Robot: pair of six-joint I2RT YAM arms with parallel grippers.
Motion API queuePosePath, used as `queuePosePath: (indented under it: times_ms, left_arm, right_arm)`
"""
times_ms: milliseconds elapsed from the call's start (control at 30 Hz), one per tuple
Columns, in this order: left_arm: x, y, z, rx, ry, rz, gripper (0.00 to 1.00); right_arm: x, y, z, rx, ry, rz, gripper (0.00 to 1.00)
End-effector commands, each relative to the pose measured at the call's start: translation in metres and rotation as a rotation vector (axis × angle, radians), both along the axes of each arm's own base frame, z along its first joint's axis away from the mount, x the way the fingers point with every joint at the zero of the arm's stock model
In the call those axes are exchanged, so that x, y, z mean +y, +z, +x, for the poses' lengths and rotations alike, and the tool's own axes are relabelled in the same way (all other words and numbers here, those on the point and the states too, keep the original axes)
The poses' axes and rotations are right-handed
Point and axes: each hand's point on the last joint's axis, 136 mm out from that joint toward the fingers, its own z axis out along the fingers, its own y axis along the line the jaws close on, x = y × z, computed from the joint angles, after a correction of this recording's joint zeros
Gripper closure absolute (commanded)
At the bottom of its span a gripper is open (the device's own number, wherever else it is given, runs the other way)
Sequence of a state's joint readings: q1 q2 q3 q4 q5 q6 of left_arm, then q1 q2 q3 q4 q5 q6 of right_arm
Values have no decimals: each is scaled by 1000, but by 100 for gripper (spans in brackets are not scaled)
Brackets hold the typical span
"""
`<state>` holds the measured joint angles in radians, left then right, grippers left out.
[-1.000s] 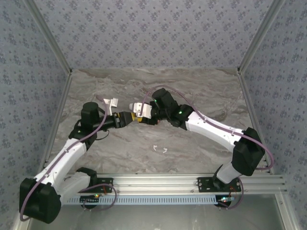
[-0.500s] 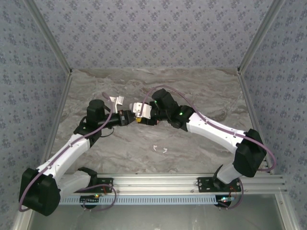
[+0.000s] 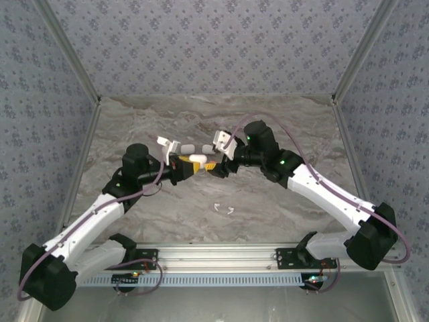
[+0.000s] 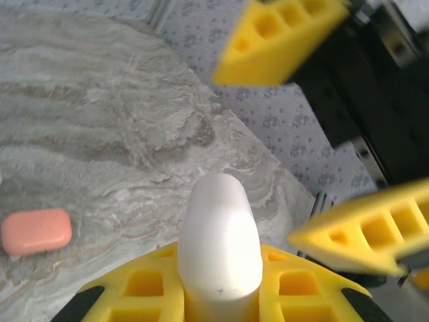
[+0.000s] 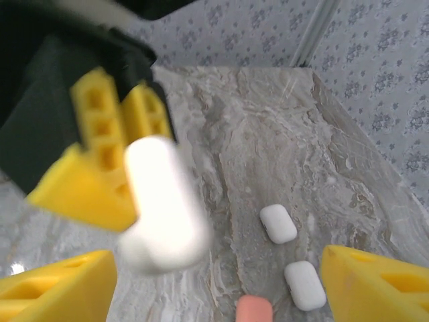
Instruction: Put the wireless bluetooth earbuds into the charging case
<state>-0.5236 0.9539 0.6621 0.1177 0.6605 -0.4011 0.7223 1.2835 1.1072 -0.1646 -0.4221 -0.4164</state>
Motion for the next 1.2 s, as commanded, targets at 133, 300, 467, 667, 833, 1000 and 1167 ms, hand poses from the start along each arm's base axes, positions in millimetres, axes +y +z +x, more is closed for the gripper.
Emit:
queuePosePath:
  times_ms: [133,300,467,667,833,1000,1167]
  left_arm:
    - [-11,34,-21,-433,-81,53,100]
    - [-12,35,-28,-460,-103,56,100]
    - [-14,28,-32,-468,-126,82,100]
    - [-15,23,-33,-473,-136,104,100]
    - [-16,19,-32,-470,-141,116,100]
    - [-16,17,-32,-467,-141,120,100]
    - [-16,16,-32,-468,-139,122,100]
  right_arm:
    - [2,7,-12,127,23,87,20]
    - [0,6,-8,128,2,85,20]
    - [-4,14,-1,129,-19,104,21]
    - [-10,21,5,125,-40,104,21]
    - [-12,27,8,115,-47,105,21]
    - [-14,30,10,113,-56,110,21]
    - [-15,32,11,112,-58,115,20]
